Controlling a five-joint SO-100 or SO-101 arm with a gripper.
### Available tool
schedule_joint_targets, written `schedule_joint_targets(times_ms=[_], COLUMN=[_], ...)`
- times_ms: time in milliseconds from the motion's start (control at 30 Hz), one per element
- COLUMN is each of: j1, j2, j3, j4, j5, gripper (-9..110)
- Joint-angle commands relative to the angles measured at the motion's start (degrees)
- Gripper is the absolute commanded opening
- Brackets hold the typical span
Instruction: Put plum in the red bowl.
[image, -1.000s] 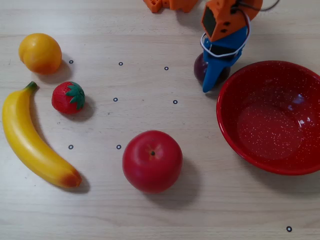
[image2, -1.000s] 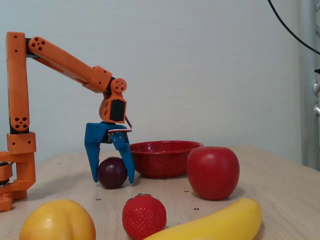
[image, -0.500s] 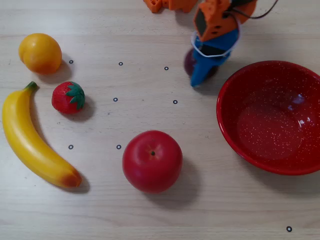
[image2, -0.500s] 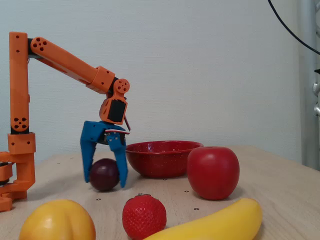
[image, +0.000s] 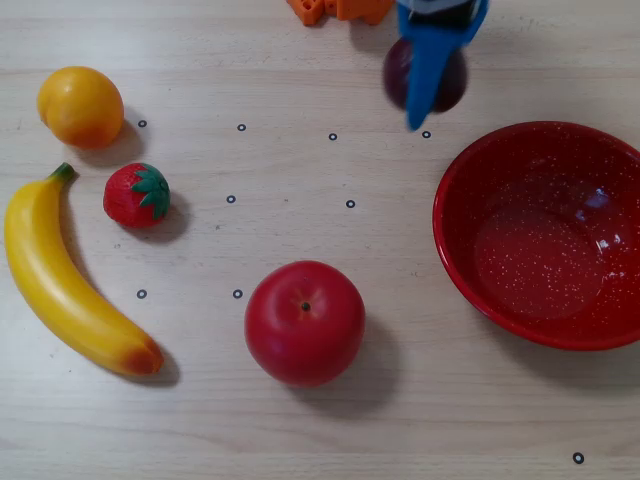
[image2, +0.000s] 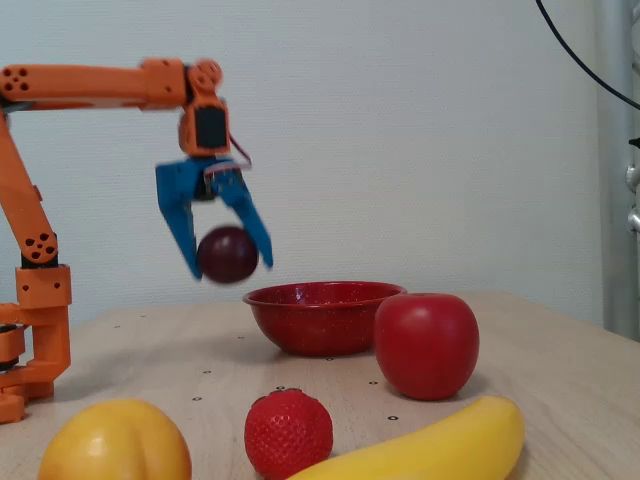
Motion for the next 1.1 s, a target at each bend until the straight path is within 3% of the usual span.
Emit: schedule_joint_targets(times_ms=[0, 400, 467, 567, 733, 1067], j1=[3.8, 10.5, 10.4, 10.2, 9.5, 7.4], j2=[6.9, 11.1, 10.8, 10.2, 8.2, 1.1], j3=[-7.0, 1.1, 4.1, 6.9, 9.1, 12.8], j4=[-2.7, -37.5, -42.4, -44.7, -44.7, -52.7], j5=[6.4, 33.6, 35.9, 38.6, 41.6, 44.3], gripper=[0, 0, 6, 11, 30, 43])
